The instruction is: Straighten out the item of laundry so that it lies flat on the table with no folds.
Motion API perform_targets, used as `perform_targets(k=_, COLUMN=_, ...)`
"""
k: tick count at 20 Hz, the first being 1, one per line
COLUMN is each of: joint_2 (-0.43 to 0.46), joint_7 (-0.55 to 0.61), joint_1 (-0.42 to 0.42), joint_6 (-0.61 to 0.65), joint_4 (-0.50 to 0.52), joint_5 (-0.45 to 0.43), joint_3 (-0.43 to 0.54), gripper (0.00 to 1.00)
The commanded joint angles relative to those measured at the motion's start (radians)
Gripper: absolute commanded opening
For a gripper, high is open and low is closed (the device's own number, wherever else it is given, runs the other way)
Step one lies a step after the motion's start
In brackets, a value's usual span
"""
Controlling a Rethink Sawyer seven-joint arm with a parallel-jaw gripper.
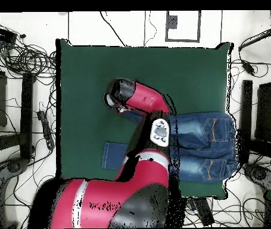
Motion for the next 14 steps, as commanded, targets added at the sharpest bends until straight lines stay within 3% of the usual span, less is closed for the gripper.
perform_targets(k=1, joint_2=0.169, joint_7=-0.659, joint_1=-0.113, joint_6=0.457, joint_4=0.016, joint_5=-0.138, joint_3=0.471, gripper=0.00)
perform_targets(k=4, joint_2=0.205, joint_7=-0.741, joint_1=-0.165, joint_6=0.617, joint_4=0.019, joint_5=-0.153, joint_3=0.562, gripper=0.00)
perform_targets(k=8, joint_2=0.219, joint_7=-0.757, joint_1=-0.213, joint_6=0.775, joint_4=0.084, joint_5=-0.131, joint_3=0.648, gripper=0.00)
perform_targets(k=14, joint_2=0.213, joint_7=-0.803, joint_1=-0.264, joint_6=0.802, joint_4=0.248, joint_5=-0.090, joint_3=0.742, gripper=0.00)
